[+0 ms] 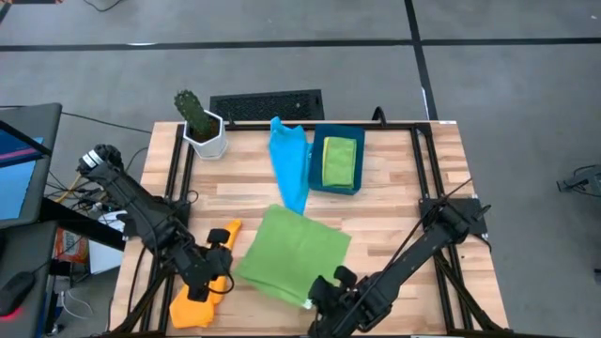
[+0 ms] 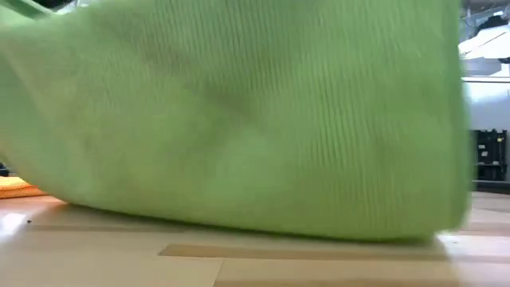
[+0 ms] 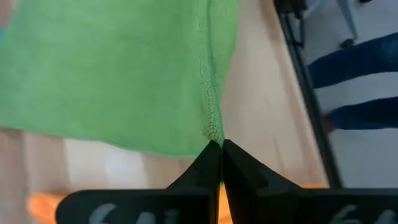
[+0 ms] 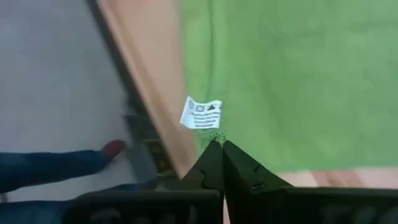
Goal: Fold microfiber towels
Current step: Fold the green towel
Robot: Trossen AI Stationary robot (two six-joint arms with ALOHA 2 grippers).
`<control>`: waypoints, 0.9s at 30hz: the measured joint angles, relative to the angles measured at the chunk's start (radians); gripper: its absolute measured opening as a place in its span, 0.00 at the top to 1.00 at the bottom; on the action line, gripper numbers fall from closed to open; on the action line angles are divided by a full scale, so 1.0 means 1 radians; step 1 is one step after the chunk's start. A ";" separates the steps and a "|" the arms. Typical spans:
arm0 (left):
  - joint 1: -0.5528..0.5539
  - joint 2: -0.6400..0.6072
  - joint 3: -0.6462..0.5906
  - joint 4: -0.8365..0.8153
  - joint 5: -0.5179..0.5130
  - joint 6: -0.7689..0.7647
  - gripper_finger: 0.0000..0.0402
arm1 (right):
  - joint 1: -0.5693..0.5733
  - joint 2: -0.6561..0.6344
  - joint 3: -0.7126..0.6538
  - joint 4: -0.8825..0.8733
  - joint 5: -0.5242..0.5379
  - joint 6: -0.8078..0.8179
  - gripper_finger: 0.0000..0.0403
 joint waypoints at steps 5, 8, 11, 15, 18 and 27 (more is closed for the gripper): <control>0.082 0.000 -0.012 0.001 -0.024 0.108 1.00 | 0.006 -0.015 -0.105 0.002 -0.003 0.035 0.94; 0.144 0.000 -0.051 0.012 -0.023 0.150 1.00 | 0.001 -0.015 -0.145 0.010 -0.009 0.033 0.93; 0.208 0.000 -0.102 0.042 -0.024 0.191 1.00 | -0.016 -0.015 -0.177 0.010 -0.019 0.032 0.94; 0.297 0.000 -0.145 0.050 -0.034 0.232 1.00 | -0.039 -0.023 -0.182 -0.014 -0.017 -0.010 0.96; 0.358 0.000 -0.150 0.053 -0.035 0.291 1.00 | -0.065 -0.029 -0.180 -0.033 -0.018 -0.075 0.95; 0.514 0.000 -0.150 0.089 0.014 0.405 1.00 | -0.130 -0.050 -0.184 -0.127 -0.024 -0.202 0.97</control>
